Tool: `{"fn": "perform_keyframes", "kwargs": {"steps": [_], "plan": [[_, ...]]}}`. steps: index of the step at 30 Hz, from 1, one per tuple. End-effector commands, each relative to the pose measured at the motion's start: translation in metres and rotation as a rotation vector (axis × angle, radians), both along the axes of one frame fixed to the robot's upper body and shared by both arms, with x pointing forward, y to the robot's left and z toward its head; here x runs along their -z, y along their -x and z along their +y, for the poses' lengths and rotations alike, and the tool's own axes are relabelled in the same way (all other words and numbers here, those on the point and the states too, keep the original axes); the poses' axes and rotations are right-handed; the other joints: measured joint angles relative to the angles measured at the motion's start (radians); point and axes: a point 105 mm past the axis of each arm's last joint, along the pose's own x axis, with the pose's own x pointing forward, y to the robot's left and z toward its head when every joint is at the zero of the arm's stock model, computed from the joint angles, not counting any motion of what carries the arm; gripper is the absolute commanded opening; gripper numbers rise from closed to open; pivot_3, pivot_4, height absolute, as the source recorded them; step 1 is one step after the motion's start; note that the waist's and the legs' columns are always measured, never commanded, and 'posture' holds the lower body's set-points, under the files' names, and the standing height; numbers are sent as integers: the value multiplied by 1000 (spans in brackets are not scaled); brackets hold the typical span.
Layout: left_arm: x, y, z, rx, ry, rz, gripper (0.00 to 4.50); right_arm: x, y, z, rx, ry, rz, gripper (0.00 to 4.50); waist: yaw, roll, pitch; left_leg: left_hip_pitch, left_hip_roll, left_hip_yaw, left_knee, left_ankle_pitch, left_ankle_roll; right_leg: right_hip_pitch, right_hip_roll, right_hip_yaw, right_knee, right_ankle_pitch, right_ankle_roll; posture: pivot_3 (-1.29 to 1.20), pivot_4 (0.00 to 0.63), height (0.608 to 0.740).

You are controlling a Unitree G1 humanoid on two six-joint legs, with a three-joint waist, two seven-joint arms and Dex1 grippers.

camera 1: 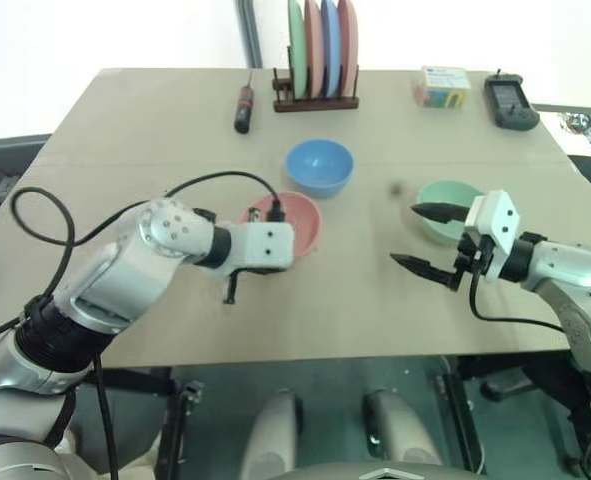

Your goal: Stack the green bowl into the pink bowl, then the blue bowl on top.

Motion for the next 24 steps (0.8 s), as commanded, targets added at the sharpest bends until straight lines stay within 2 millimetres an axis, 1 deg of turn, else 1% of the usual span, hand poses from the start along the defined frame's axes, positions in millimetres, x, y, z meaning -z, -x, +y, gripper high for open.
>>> {"fn": "perform_keyframes", "kwargs": {"steps": [1, 2, 3, 4, 5, 6, 7, 8, 9, 10, 12, 13, 14, 15, 16, 17, 18, 19, 20, 21, 22, 23, 24], "plan": [[0, -5, -27, 94, 68, -20, 556, -16, 11, -11, 32, 8, -56, 4500, 6, -1, 0, 1, 0, 0, 0, 0, 0, 1, 0, 0, 0, -1, 1, 0, 150, 740], [0, -6, -30, 106, 82, -15, 748, -15, 13, -13, 40, 10, -51, 4500, 5, -1, 0, 1, 0, 0, 0, 0, 0, 2, 0, 0, 0, -2, 3, 0, 150, 740], [0, -6, -31, 113, 89, -12, 1059, -15, 14, -14, 45, 10, -48, 4500, 4, -1, 0, 1, 0, -1, 0, 0, 0, 2, 0, 0, -1, -1, 3, 0, 150, 740], [0, -6, -32, 117, 93, -10, 1848, -15, 16, -16, 50, 10, -43, 4500, 2, -1, 0, 1, 0, -1, 0, 0, 0, 2, 0, 0, 0, -1, 4, 0, 150, 740], [0, -8, -32, 112, 96, -11, 1848, -14, 18, -17, 56, 11, -38, 4500, -1, -1, 0, 1, 0, -1, 0, 0, 0, 2, 0, 0, 0, 0, 4, 0, 150, 740], [-1, -10, -31, 100, 100, -14, 2272, -13, 21, -19, 59, 12, -31, 4500, -4, 0, 0, 1, 0, 0, 0, 0, 0, 1, 1, 0, 0, 1, 5, 0, 150, 740], [-1, -11, -30, 92, 103, -15, 2509, -13, 23, -21, 61, 12, -27, 4500, -2, 0, 0, 2, 0, 0, -1, 0, 0, 1, 1, 1, 0, 2, 3, 0, 150, 740], [-4, -15, -28, 63, 118, -28, 3183, -11, 26, -22, 61, 15, -17, 4500, -2, 0, 0, 3, 0, -1, -1, 0, 0, 1, 1, 1, 1, 2, 4, 0, 150, 740], [-9, -20, -24, 26, 144, -46, 3371, -10, 29, -24, 61, 18, -9, 4500, -1, 0, 0, 3, 1, -1, -1, 0, 0, 2, 1, 1, 1, 1, 5, 0, 150, 740], [-14, -23, -16, -30, 168, -35, 3819, -9, 32, -26, 64, 19, 1, 4500, 0, 0, 0, 3, 0, 0, -1, 0, 0, 2, 1, 1, 1, 0, 6, 0, 150, 740], [-19, -22, -3, -105, 205, 10, 3819, -8, 35, -29, 72, 23, 12, 4500, -2, 0, 0, 3, 0, -1, -1, 0, 0, 2, 1, 1, 1, 0, 7, 0, 150, 740], [-21, -8, 1, -67, 282, 116, 3819, -8, 32, -33, 94, 37, 1, 4500, -4, 0, 0, 3, 1, 0, -1, 0, 0, 2, 1, 1, 1, 0, 7, 0, 150, 740], [-27, 2, 7, -39, 371, 148, 3819, -7, 27, -39, 127, 61, -20, 4500, -13, 0, 0, 3, 1, 0, -1, 0, 0, 2, 1, 1, 1, 0, 7, 0, 150, 740], [-38, 6, 15, -62, 504, 148, 3819, -5, 18, -46, 182, 97, -33, 4500, -21, 1, 0, 4, 1, 0, -1, 0, 0, 2, 1, 1, 1, 0, 7, 0, 150, 740], [-44, 7, 24, -99, 582, 127, 3819, -2, 11, -51, 228, 133, -37, 4500, -23, 1, 0, 4, 1, 0, -2, 0, 0, 2, 1, 1, 1, 0, 7, 0, 150, 740], [-48, 10, 34, -121, 636, 130, 3819, 1, 4, -52, 247, 139, -10, 4500, -26, 1, 0, 4, 1, 1, -2, 0, 0, 2, 0, 1, 1, 0, 7, 0, 150, 740], [-49, 13, 39, -128, 665, 141, 3819, 3, 1, -52, 254, 140, 13, 4500, -26, 0, 0, 4, 1, 1, -2, 0, 0, 2, 0, 1, 1, 0, 6, 0, 150, 740], [-50, 18, 44, -116, 696, 152, 4081, 6, -5, -50, 260, 138, 46, 4500, -25, 0, 0, 4, 2, 1, -1, 0, 0, 2, 1, 1, 1, -1, 5, 0, 150, 740], [-52, 21, 48, -106, 735, 157, 4231, 8, -11, -48, 262, 135, 71, 4500, -25, 0, 0, 5, 2, 0, -1, 0, 0, 2, 1, 1, 1, -2, 4, 0, 150, 740], [-51, 22, 56, -131, 784, 204, 4464, 10, -18, -44, 260, 133, 95, 4500, -25, 0, 0, 5, 2, 1, -1, 0, 0, 2, 1, 1, 1, -2, 3, 0, 150, 740], [-52, 24, 61, -137, 821, 227, 4464, 12, -24, -40, 259, 133, 111, 4500, -25, 0, 0, 6, 2, 1, -1, 0, 0, 3, 1, 1, 2, -2, 3, 0, 150, 740], [-47, 24, 67, -153, 813, 218, 4464, 16, -32, -38, 264, 148, 117, 4500, -27, 0, 0, 6, 2, 1, -1, 0, 0, 3, 1, 1, 2, -2, 3, 0, 150, 740], [-45, 23, 71, -165, 802, 174, 4464, 19, -39, -36, 266, 164, 124, 4500, -26, 0, 0, 6, 2, 1, 0, 0, 0, 3, 1, 1, 1, -2, 3, 0, 150, 740]]}}
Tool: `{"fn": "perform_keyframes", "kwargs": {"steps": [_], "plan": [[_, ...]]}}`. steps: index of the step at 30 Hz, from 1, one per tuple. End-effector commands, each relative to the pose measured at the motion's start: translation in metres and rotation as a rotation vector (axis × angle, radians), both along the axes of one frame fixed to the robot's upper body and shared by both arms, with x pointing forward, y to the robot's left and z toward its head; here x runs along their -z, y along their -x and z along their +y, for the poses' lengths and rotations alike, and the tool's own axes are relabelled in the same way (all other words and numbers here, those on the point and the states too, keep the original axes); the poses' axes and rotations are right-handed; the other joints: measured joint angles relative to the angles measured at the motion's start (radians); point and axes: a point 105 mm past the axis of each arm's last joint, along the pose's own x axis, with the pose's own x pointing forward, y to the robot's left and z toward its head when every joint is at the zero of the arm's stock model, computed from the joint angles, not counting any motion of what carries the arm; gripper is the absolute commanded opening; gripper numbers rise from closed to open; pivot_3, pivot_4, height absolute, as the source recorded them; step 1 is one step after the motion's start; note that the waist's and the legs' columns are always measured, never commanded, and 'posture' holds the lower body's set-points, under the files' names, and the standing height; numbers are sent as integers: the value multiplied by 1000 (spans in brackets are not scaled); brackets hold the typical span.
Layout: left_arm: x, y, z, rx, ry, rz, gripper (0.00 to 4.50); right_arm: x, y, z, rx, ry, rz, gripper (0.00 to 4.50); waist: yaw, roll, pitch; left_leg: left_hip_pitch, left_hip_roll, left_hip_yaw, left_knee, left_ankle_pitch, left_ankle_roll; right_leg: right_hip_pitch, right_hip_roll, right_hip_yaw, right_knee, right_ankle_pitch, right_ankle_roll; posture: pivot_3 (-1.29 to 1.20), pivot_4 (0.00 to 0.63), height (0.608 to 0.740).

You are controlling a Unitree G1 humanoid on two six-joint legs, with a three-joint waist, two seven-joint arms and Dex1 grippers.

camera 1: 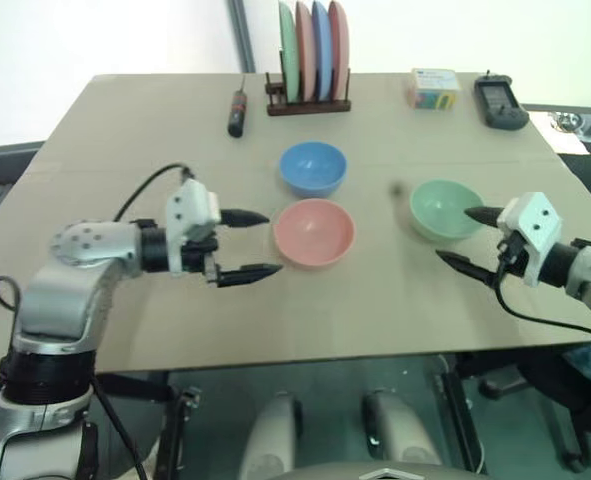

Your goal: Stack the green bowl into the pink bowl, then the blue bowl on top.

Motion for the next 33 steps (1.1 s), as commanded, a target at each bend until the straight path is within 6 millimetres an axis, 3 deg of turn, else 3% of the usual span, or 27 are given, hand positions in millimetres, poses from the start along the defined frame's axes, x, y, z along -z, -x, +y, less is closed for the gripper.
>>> {"fn": "perform_keyframes", "kwargs": {"steps": [1, 4, 8, 13, 14, 18, 19, 25, 27, 29, 33], "plan": [[-5, -4, 16, -86, 20, -99, 4464, 11, -20, 6, 14, 46, 32, 4500, 1, 0, 0, 0, 0, 0, 0, 0, 0, 0, 0, 0, 0, 0, 0, 0, 150, 740], [1, 0, 24, -105, 0, -92, 4464, 22, -33, 11, 14, 47, 76, 4500, 6, -1, 0, -2, 0, 0, 0, 0, 0, 0, 0, 0, -1, 2, -4, 0, 150, 740], [-6, 7, 22, -91, 72, -28, 4500, 36, -44, 5, 34, 117, 101, 2886, 12, 0, 0, -4, -1, -1, -2, 0, 0, -1, -1, -1, -3, 5, -1, 0, 150, 740], [-7, 14, 20, -81, 74, -19, 4500, 33, -50, 5, 52, 117, 73, 763, 3, 0, 0, -3, -1, 0, -2, 0, 0, -1, -1, -1, -2, 5, -1, 0, 150, 740], [-7, 14, 20, -88, 67, -25, 4500, 31, -51, 5, 53, 123, 52, 128, 3, 0, 0, -2, -1, 0, -2, 0, 0, -1, -1, -1, -2, 5, -1, 0, 150, 740], [-4, 12, 24, -124, 60, -55, 4500, 21, -49, 17, 3, 113, -37, 50, 0, 0, 0, -1, 0, 0, -2, 0, 0, -1, 0, 0, -1, 4, -1, 0, 150, 740], [-10, 11, 24, -122, 155, -86, 4500, 15, -45, 25, -37, 103, -67, 50, 1, 0, 0, -1, 0, 0, -2, 0, 0, -1, 0, 0, -1, 4, -1, 0, 150, 740], [-12, 19, 36, -84, 287, -81, 4500, -30, -5, 98, -350, -25, -170, 50, -1, 0, 1, -3, 0, 0, -2, 0, 0, -3, 0, 0, -1, 5, -1, 0, 150, 740], [-13, 22, 40, -65, 317, -31, 4500, -39, 10, 136, -479, -36, -198, 50, -1, 0, 1, -2, 1, 0, -2, 0, 0, -3, 0, 0, 0, 5, -1, 0, 150, 740], [-14, 23, 41, -65, 317, -25, 4500, -38, 16, 160, -546, -30, -197, 50, -3, 0, 1, -2, 1, 0, -2, 0, 0, -3, 1, 0, 0, 4, -1, 0, 150, 740], [-15, 24, 43, -68, 317, -28, 4500, -19, 17, 186, -624, -9, -127, 50, 10, -1, 0, -2, 1, -1, -2, 0, 0, -3, 1, -1, 0, 3, -4, 0, 150, 740]]}}
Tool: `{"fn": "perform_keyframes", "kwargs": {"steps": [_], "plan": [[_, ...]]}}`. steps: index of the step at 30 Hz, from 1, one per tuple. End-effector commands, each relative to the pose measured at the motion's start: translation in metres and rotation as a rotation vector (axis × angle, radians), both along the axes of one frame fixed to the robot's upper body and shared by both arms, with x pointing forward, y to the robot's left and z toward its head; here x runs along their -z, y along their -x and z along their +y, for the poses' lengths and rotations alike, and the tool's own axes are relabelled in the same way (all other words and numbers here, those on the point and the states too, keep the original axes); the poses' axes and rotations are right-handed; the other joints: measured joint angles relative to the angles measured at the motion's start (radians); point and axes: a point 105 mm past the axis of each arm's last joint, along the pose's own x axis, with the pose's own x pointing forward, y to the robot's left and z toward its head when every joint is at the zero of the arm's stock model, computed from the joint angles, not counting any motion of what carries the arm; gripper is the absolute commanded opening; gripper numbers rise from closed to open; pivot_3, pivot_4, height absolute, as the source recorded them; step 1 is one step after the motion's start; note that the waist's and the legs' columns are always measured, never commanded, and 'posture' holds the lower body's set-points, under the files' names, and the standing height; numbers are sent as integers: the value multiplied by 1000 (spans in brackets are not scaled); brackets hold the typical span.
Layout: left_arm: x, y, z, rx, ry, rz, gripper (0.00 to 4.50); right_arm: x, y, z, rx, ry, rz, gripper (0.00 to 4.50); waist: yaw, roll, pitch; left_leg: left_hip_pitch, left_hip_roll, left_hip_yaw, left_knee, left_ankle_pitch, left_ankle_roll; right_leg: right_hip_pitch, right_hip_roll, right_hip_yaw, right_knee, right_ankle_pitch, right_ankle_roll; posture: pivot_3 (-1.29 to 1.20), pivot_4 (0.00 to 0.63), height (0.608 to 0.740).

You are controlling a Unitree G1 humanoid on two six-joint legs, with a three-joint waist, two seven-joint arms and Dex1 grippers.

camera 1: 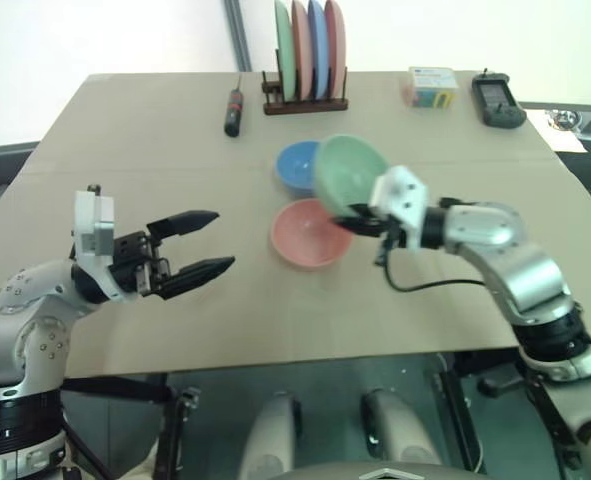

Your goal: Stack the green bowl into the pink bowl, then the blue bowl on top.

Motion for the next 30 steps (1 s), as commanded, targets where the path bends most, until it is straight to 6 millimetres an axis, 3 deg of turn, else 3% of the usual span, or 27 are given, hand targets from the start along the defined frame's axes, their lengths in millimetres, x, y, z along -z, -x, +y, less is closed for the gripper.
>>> {"fn": "perform_keyframes", "kwargs": {"steps": [1, 2, 5, 6, 9, 11, 12, 14, 18, 21, 24, 30], "plan": [[-10, 4, 4, -1, 1, -36, 4500, 11, 0, 15, -50, 22, 53, 50, 7, -1, -1, 0, -1, 0, 0, 0, 0, 0, -1, 0, -1, 0, 0, 0, 150, 740], [-10, 5, 4, 0, 4, -31, 4500, 9, -2, 20, -57, 2, 87, 50, 7, -1, -1, -1, -2, 0, 0, 0, 0, 1, -2, 0, -1, 0, 0, 0, 150, 740], [-8, 9, 2, 5, 0, -28, 4500, 7, -11, 24, -51, -28, 140, 932, -1, -1, 0, -1, -2, 1, 0, 0, 0, 0, -3, 0, -1, 0, 0, 0, 150, 740], [-8, 10, 2, 2, 4, -28, 4500, 9, -14, 23, -46, -8, 130, 1470, -3, -1, 0, 0, -2, 1, 0, 0, 0, 0, -3, 0, -1, 0, 0, 0, 150, 740], [-8, 14, 2, -8, 10, -20, 4500, 10, -15, 15, -37, 12, 114, 2481, -3, -1, 0, 0, -1, 0, -1, 0, 0, 0, -2, -1, 0, 0, 0, 0, 150, 740], [-7, 17, 3, -17, 11, -16, 4500, -6, -14, 7, -37, -45, 86, 2999, -3, -1, 0, 0, -1, 1, -1, 0, 0, 0, -2, 0, -1, 0, 0, 0, 150, 740], [-7, 19, 3, -18, 18, -9, 4500, -17, -11, 3, -50, -90, 76, 3594, -3, -1, 0, 0, -1, 1, -1, 0, 0, 0, -2, 0, -1, 0, 0, 0, 150, 740], [-8, 21, 3, -24, 32, -2, 4500, -40, -14, -9, -51, -159, 56, 4141, -3, -1, 0, 0, -1, 1, -1, 0, 0, -1, -2, 0, -1, 0, 0, 0, 150, 740], [-7, 24, 3, -43, 47, 0, 4500, -49, -45, -32, 42, -73, -127, 4141, -4, -1, 0, 0, -1, 1, -1, 0, 0, 0, -2, 0, -1, 0, 0, 0, 150, 740], [-7, 26, 2, -59, 55, -2, 4500, -23, -87, -44, 124, 140, -276, 4141, -7, -1, 0, 1, -1, 2, -1, 0, 0, 0, -2, 0, -1, 0, -1, 0, 150, 740], [-7, 31, 3, -82, 57, 1, 4500, 4, -121, -36, 178, 279, -378, 4141, -23, -1, 0, 1, -1, 3, -1, 0, 0, -1, -2, 1, -1, 0, -1, 0, 150, 740], [-10, 45, 9, -145, 46, -1, 4500, 25, -134, -9, 175, 381, -507, 4141, -39, -1, 1, -2, -1, 4, -7, 0, 0, -6, -2, 3, -1, 2, 2, 0, 150, 740]]}}
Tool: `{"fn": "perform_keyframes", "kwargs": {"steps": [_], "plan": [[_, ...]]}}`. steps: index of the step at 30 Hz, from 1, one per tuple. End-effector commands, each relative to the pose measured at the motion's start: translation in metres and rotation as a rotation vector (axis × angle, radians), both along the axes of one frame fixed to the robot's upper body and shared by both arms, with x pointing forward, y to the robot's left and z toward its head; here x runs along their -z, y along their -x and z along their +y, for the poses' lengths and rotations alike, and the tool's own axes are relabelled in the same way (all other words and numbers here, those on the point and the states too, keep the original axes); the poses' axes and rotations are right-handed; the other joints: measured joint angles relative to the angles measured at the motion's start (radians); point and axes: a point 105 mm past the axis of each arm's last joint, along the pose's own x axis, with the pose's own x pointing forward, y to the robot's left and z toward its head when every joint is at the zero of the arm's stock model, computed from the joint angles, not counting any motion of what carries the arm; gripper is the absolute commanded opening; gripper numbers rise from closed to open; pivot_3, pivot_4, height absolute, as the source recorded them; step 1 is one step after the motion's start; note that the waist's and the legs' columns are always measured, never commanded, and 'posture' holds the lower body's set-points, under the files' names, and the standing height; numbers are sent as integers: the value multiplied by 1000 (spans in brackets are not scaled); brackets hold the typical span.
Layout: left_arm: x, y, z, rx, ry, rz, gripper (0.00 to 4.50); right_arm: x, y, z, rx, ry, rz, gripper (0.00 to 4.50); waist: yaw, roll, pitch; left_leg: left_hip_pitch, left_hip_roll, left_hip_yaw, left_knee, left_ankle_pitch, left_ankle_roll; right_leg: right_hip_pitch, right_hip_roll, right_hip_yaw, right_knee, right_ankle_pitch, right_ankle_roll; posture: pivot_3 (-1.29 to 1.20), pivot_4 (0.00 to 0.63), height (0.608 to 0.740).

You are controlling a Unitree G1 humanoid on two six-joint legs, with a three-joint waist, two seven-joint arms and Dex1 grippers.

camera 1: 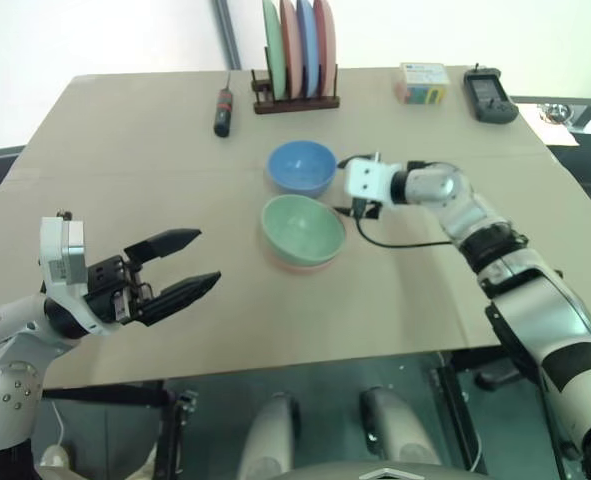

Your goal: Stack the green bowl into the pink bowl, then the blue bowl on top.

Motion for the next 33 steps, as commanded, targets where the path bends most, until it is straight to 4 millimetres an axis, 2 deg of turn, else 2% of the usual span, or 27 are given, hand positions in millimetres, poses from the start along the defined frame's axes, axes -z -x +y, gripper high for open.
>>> {"fn": "perform_keyframes", "kwargs": {"steps": [1, 8, 12, 13, 14, 18, 19, 22, 26, 29, 31, 33], "plan": [[-14, 15, 4, -44, -19, -53, 4500, -13, -4, 22, -35, 41, -162, 4141, -4, 0, 0, 0, 0, 0, -1, 0, 0, -1, 0, 0, 0, 0, 0, 0, 150, 740], [-15, 31, 6, -108, -19, -47, 4500, -15, -9, 36, 0, 65, -267, 4141, -10, 0, 0, 0, -1, -1, -3, 0, 0, -1, -1, 0, 1, -1, -2, 0, 150, 740], [-15, 34, 6, -125, -18, -47, 4500, -10, -10, 38, 9, 86, -259, 4141, -15, 0, 0, 2, -1, -1, -3, 2, -3, -1, -1, 0, 1, -3, -5, 0, 150, 740], [-15, 34, 6, -126, -16, -48, 4500, -8, -9, 38, 7, 96, -250, 3641, -17, 0, 0, 2, -1, -1, -3, 2, -3, 0, -1, 0, 2, -3, -5, 0, 150, 740], [-16, 34, 6, -127, -14, -49, 4500, -7, -9, 38, 7, 101, -249, 3463, -19, 0, 0, 2, -1, -1, -2, 2, -3, 0, 0, 0, 2, -3, -5, 0, 150, 740], [-16, 33, 7, -131, -10, -51, 4500, -4, -12, 34, 31, 109, -253, 1836, -22, 0, 0, 2, 0, -2, -2, 2, -3, 0, 0, 0, 2, -3, -5, 0, 150, 740], [-16, 33, 7, -130, -9, -51, 4500, -5, -13, 33, 38, 108, -256, 1290, -22, 0, 0, 2, 0, -1, -3, 2, -3, -1, 0, 0, 2, -2, -5, 0, 150, 740], [-16, 31, 8, -128, -6, -54, 4500, -8, -16, 30, 65, 99, -280, 196, -22, 0, 0, 2, 0, -2, -3, 2, -3, -1, 0, 0, 2, -2, -3, 0, 150, 740], [-16, 27, 8, -127, -2, -57, 4500, -17, -19, 26, 78, 81, -303, 83, -22, 0, 0, 2, 0, -2, -3, 2, -3, -1, 0, 0, 2, -2, -3, 0, 150, 740], [-13, 23, 11, -132, 24, -55, 4500, -32, -17, 19, 49, 23, -281, 83, -21, 0, 0, 2, -1, -2, -3, 2, -3, -1, 0, 0, 2, -1, -3, 0, 150, 740], [-11, 21, 12, -127, 30, -49, 4500, -40, -12, 16, 3, -38, -206, 83, -20, 0, 0, 2, -1, -2, -3, 2, -3, 0, 0, 0, 2, -1, -2, 0, 150, 740], [-6, 16, 15, -120, 32, -46, 4500, -54, 3, 12, -115, -131, -56, 83, -20, 1, 0, 2, -1, -1, -3, 2, -3, 0, 0, 0, 1, -1, -1, 0, 150, 740]]}}
